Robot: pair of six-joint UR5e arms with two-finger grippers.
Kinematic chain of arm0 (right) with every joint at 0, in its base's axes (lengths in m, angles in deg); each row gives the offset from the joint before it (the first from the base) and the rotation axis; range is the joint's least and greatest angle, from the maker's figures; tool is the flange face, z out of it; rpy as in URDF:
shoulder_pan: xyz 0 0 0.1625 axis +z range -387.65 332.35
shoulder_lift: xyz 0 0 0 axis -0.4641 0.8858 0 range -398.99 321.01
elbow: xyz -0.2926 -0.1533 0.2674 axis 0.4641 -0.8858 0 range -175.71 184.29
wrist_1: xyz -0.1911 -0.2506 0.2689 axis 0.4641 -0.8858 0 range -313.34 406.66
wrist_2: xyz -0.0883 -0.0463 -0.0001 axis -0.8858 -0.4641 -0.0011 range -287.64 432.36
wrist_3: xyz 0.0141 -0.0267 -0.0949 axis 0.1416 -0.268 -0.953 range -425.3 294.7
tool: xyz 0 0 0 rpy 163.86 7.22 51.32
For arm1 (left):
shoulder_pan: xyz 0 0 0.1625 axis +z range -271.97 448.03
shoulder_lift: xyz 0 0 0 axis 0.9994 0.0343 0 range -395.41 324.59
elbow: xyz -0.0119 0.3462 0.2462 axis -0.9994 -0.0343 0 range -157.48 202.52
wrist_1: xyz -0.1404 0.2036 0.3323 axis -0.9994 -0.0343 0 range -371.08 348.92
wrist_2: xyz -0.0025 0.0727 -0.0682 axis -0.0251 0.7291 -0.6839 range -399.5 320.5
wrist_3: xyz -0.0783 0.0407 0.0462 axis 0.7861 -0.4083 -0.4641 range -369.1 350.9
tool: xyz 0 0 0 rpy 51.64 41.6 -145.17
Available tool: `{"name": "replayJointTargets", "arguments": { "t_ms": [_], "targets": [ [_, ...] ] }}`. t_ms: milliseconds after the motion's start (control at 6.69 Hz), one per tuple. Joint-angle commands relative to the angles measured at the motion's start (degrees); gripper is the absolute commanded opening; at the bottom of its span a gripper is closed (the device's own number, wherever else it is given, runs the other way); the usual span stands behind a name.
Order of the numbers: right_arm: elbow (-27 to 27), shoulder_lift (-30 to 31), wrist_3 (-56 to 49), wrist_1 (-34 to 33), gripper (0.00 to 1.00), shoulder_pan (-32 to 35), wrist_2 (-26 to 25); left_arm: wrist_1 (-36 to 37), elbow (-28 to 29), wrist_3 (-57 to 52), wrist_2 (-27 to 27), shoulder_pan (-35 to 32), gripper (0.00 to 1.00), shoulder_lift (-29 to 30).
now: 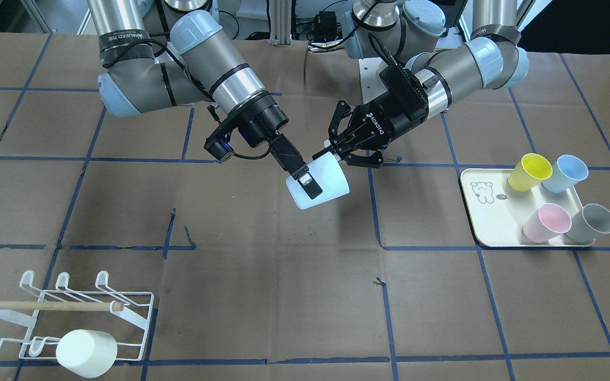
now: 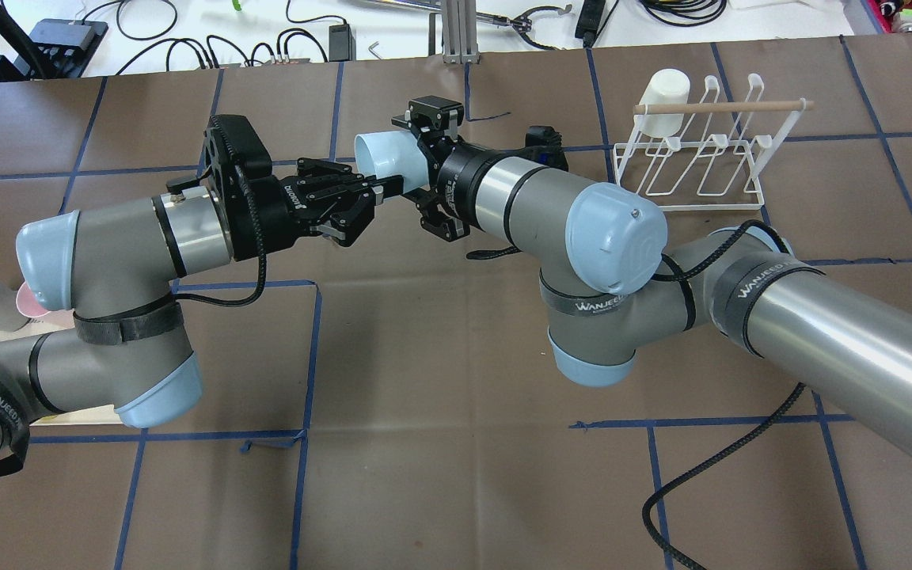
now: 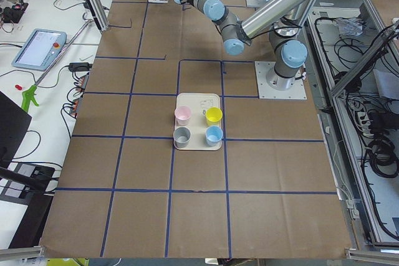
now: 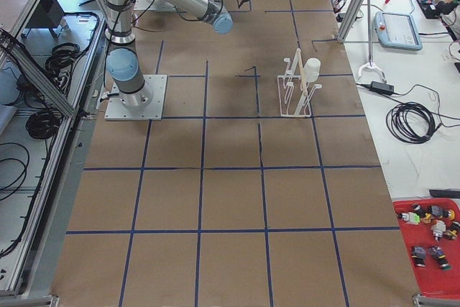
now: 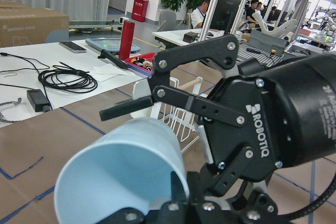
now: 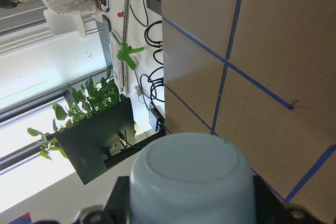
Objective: Transfer IKEA cup to right arm and place on rack
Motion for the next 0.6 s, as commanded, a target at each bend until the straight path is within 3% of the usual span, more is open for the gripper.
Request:
{"name": "replayJointTargets", "arguments": {
  "t_ms": [0,149,448],
  "targets": [
    [0.02,0.02,-0.20,-0.05,0.53,0.00,0.38,-0.01,0.00,0.02,-0.01,0.00,0.09,-0.16],
    [0.10,0.02,-0.20,-0.05,0.46,0.00,0.47,-0.01,0.00,1.68,-0.09,0.00,0.26,-0.25],
    [0.11,0.02,-0.28,-0.05,0.42,0.00,0.47,0.26,0.44,6.86,-0.09,0.00,0.84,-0.16]
  ]
}}
